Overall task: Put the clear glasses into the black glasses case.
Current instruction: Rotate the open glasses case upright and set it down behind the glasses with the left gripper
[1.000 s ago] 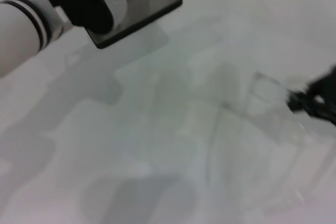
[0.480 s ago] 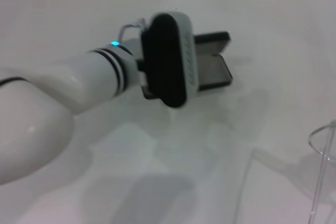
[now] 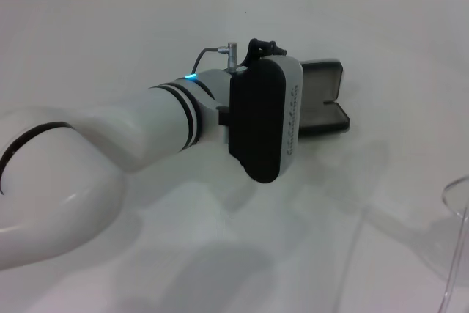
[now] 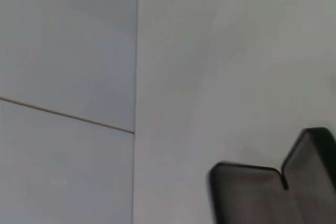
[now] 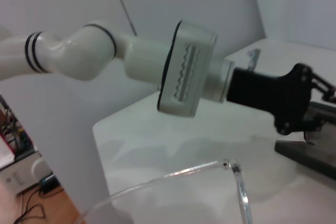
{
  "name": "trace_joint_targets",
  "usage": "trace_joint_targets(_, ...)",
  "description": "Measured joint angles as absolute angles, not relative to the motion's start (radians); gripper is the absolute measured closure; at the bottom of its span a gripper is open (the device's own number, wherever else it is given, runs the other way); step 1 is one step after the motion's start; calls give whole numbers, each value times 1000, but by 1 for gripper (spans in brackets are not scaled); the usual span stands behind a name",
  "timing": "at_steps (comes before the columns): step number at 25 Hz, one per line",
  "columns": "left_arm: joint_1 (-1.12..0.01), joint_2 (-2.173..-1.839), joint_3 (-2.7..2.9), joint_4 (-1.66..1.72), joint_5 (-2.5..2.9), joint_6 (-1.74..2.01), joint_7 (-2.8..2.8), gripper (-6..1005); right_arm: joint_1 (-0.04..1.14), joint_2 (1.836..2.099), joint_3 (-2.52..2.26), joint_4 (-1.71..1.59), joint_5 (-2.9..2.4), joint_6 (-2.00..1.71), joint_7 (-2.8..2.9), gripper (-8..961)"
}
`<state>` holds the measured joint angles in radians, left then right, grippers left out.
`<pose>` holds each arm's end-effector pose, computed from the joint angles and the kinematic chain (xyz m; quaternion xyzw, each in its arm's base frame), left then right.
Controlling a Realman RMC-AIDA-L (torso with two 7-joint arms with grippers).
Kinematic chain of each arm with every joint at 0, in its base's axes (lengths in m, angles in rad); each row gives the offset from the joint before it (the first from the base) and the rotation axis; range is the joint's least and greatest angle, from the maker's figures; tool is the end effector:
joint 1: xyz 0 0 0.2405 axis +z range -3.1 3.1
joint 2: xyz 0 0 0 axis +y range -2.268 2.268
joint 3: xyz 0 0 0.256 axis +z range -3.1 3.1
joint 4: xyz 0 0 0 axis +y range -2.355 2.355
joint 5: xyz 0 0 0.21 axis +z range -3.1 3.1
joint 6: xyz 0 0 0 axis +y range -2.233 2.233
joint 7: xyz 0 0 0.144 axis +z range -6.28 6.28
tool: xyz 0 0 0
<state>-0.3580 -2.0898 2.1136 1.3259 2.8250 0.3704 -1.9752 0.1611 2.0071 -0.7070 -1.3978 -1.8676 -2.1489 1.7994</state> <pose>-0.1378 0.3369 -0.1082 -0.8803 0.2998 0.1121 0.3501 0.2613 0.2124 0.1251 -0.9589 0.2177 0.1729 0.0573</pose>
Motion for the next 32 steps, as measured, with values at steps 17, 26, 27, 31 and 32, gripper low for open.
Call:
trace_joint_targets(17, -299, -2088, 2114, 1358, 2824, 311, -1956, 783, 160, 1993, -611, -1279, -1865, -2150, 1738, 880)
trace_joint_targets(26, -287, -2092, 2148, 1315, 2824, 307, -1966, 783, 166, 1988, -595, -1226, -1863, -2150, 1716, 880)
trace_joint_targets(27, -288, -2093, 2150, 1310, 2824, 307, -1966, 783, 167, 1987, -595, -1222, -1864, -2150, 1715, 880)
trace_joint_targets(31, -282, -2093, 2165, 1309, 2824, 307, -1968, 783, 165, 1987, -595, -1218, -1864, -2150, 1712, 880)
trace_joint_targets(32, -279, -2093, 2168, 1314, 2824, 307, -1968, 784, 163, 1987, -595, -1217, -1864, -2150, 1712, 880)
